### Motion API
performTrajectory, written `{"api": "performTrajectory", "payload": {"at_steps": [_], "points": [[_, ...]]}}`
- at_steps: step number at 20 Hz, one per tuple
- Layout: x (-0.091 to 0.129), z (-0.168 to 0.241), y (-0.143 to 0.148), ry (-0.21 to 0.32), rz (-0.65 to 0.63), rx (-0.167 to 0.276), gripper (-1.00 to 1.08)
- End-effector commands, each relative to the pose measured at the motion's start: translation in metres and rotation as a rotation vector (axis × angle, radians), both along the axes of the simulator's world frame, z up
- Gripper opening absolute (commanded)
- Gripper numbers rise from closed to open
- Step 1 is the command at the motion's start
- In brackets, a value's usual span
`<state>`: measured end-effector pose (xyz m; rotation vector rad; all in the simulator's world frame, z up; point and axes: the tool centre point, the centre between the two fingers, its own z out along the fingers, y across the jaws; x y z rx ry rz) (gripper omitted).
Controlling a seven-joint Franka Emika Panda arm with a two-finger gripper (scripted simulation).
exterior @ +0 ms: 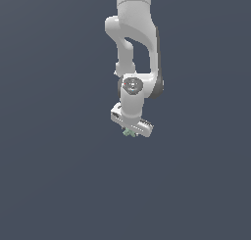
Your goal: Pick up the object and move it to a goal position.
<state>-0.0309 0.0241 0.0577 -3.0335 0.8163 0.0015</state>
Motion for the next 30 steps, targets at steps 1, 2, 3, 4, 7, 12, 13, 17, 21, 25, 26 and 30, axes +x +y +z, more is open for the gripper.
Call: {"api": "performTrajectory", "payload": {"at_steps": [1,2,3,4,7,12,13,17,21,25,26,30], "points": [[-0.003,0.014,0.001,-0.001,0.000,0.000,-1.00],[-0.004,0.021,0.002,-0.001,0.000,0.000,-1.00],[-0.006,0.028,0.002,-0.001,0.000,0.000,-1.00],[-0.007,0.035,0.003,-0.001,0.000,0.000,-1.00],[-0.013,0.062,0.005,-0.001,0.000,0.000,-1.00],[-0.024,0.113,0.009,-0.001,-0.001,0.000,-1.00],[-0.026,0.124,0.010,-0.001,-0.001,0.000,-1.00],[-0.035,0.170,0.014,-0.001,-0.001,-0.001,-1.00],[-0.044,0.215,0.017,-0.001,-0.001,-0.001,-1.00],[-0.052,0.259,0.021,-0.001,-0.001,-0.001,-1.00],[-0.054,0.269,0.022,-0.001,-0.001,-0.002,-1.00],[-0.062,0.311,0.026,-0.001,-0.001,-0.002,-1.00]]}}
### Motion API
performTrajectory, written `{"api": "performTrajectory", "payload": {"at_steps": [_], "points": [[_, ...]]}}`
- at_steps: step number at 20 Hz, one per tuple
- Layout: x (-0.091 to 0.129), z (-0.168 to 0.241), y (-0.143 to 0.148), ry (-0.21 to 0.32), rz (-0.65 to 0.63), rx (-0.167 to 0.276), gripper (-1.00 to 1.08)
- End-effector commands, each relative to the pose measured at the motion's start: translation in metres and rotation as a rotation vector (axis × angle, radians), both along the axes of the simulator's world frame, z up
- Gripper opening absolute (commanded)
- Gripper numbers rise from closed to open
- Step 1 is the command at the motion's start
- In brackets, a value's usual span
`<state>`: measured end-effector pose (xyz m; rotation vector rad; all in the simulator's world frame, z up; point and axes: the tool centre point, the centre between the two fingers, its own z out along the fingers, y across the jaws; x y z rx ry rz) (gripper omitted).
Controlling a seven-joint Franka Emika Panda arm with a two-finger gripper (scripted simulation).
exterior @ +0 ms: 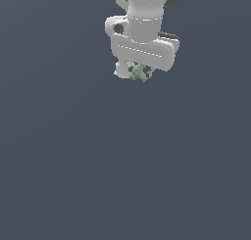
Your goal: Pick up the object and move it to a goal position.
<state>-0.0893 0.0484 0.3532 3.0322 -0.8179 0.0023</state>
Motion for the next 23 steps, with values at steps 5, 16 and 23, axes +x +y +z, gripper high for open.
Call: {"api": "performTrajectory", "payload": {"at_steps": [5,16,23], "points": [[-0.012,0.067,0.006,0.001,0.000,0.000,-1.00],[-0.021,0.135,0.013,0.001,0.001,0.001,-1.00],[-0.022,0.147,0.014,0.001,0.002,0.001,-1.00]]}}
